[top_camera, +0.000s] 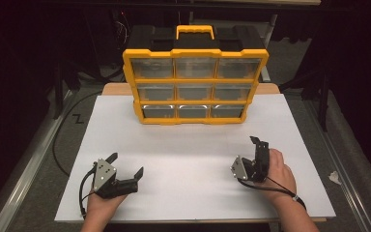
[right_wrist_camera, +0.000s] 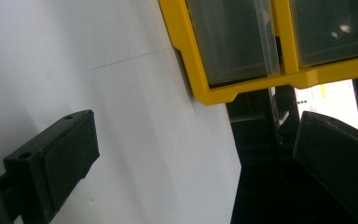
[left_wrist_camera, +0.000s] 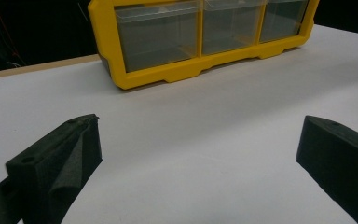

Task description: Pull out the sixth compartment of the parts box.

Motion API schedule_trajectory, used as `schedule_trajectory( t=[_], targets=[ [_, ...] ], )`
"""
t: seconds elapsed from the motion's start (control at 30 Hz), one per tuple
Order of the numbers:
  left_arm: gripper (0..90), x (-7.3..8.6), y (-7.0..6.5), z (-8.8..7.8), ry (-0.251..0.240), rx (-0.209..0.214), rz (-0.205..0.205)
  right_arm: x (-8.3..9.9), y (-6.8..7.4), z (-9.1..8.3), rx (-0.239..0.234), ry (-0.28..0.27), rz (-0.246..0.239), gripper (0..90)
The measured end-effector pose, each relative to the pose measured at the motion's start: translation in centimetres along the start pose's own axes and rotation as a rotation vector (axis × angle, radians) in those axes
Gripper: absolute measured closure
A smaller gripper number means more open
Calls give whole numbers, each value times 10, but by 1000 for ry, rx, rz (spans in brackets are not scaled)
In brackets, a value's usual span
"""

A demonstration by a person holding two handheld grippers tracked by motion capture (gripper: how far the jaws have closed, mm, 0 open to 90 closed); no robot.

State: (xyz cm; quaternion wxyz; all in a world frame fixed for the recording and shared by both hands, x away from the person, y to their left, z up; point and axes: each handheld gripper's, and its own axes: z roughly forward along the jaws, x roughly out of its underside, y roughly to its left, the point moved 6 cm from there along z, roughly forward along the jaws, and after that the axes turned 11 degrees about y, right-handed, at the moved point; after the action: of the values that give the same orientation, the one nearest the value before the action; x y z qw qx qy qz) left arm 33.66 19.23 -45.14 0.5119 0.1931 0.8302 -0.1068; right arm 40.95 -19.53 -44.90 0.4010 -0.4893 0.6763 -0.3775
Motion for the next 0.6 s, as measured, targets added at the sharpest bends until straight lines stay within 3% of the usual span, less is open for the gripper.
schedule_trajectory(
  t=[0.3,0.6],
  targets=[
    [8,0,0,0,0,-2,1,-3,1,-3,60,10,-99,11],
    [3,0,0,1,-1,-10,9,-4,2,-3,93,5,-139,12]
  ],
)
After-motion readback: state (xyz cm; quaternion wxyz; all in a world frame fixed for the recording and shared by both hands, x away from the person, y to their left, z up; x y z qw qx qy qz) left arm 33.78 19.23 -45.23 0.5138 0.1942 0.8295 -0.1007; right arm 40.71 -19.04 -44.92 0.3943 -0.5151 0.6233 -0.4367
